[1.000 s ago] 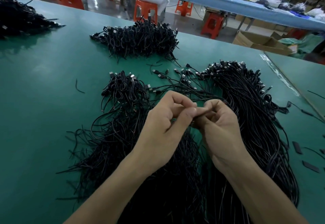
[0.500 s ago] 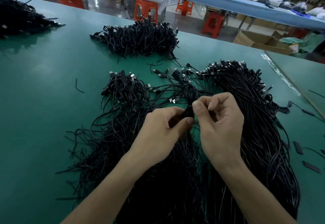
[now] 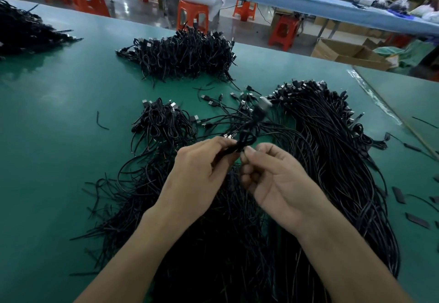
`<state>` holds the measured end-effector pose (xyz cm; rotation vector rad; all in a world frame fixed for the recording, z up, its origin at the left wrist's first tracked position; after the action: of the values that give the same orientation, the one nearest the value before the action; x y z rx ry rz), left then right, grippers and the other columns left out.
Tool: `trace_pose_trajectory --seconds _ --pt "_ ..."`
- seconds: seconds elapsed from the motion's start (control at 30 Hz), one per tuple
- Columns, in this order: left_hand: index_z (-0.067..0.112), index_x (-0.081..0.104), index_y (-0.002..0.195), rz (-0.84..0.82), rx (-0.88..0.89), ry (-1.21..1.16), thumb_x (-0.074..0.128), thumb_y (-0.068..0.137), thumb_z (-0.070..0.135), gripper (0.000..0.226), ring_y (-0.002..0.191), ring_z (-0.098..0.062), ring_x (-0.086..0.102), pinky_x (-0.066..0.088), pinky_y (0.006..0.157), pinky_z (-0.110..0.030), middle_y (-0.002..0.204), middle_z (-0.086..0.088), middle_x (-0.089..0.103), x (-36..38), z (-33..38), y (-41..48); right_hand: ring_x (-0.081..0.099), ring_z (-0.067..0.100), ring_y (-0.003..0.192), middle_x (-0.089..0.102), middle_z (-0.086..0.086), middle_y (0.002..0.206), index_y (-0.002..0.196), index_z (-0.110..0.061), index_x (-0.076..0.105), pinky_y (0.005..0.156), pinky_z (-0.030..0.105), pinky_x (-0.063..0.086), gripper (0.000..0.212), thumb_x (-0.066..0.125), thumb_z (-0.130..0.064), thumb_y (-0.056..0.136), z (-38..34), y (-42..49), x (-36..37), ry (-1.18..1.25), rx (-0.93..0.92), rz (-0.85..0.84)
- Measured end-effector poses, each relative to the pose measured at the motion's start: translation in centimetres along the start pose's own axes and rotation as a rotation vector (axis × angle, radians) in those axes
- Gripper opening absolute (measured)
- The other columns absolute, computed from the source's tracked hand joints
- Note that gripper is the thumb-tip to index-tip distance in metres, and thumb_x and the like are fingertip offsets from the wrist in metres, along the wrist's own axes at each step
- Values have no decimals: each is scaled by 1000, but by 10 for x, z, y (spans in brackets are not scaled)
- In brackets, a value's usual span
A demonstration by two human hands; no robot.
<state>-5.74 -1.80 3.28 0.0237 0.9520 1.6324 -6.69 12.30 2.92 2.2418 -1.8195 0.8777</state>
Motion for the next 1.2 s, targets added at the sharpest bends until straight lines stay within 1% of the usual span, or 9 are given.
trace_pose_trajectory --seconds 0.1,0.2,0.33,0.47,0.63,0.8,0.97,1.07,1.2 --pt "22 68 91 -41 -258 -57 66 95 23 5 57 -5 63 51 51 -17 66 14 64 0 -21 3 62 8 64 71 1 74 89 -16 60 59 20 51 10 68 -21 88 -19 7 -23 -502 -130 82" --pt "14 69 89 38 -480 -98 65 94 22 10 49 -8 66 56 46 -26 70 3 69 -8 -53 15 63 4 83 69 -9 91 104 -19 66 74 17 49 14 60 -31 98 -35 18 -59 -1396 -243 272" --pt "11 59 101 124 -622 35 66 93 20 14 45 -9 66 57 51 -24 78 -2 70 -26 -92 36 55 29 107 58 8 109 107 -12 58 88 39 50 27 54 -38 100 -26 28 -84 -1951 -39 398" --pt "15 49 107 135 -717 106 66 93 19 23 45 -13 66 57 51 -31 84 -7 69 -30 -123 38 60 26 82 60 6 85 83 -13 51 65 34 48 28 54 -35 100 -17 34 -85 -1904 -27 453" --pt "17 46 101 211 -696 89 57 98 13 12 46 -12 65 53 46 -28 79 -6 69 -27 -131 40 48 21 68 51 2 84 107 -12 61 61 33 40 22 46 -28 104 -24 31 -81 -1950 -58 554" --pt "21 50 101 250 -583 299 59 98 32 14 62 -9 56 41 53 -30 72 8 57 -28 -116 45 49 20 62 60 6 85 100 -12 66 55 32 39 31 41 -29 105 -37 27 -77 -1849 -180 582" --pt "24 60 96 36 -222 256 68 93 32 12 45 0 51 43 49 -19 57 14 53 -7 -74 50 46 3 42 57 -8 59 91 -19 70 42 13 33 25 49 -21 103 -47 23 -37 -1368 -402 348" --pt "28 57 125 -369 -109 34 73 87 29 42 81 0 64 58 79 -34 92 11 66 27 -44 46 46 -1 46 57 -16 53 70 -28 68 45 11 34 28 59 -18 94 -48 9 9 -1267 -522 167" --pt "7 58 131 -456 51 -98 53 92 17 41 112 -24 58 46 101 -44 118 -5 65 50 -24 40 49 -2 50 54 -20 52 60 -29 61 54 10 39 32 60 -14 88 -37 -19 54 -1133 -541 -236"
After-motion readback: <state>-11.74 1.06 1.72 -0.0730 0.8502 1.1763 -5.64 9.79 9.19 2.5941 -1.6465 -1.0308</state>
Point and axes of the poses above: each hand's wrist, its own y-axis towards the middle knuckle, its own x-axis out of the palm, z = x × y, the point moved 5 cm from there along y, towards the middle knuckle
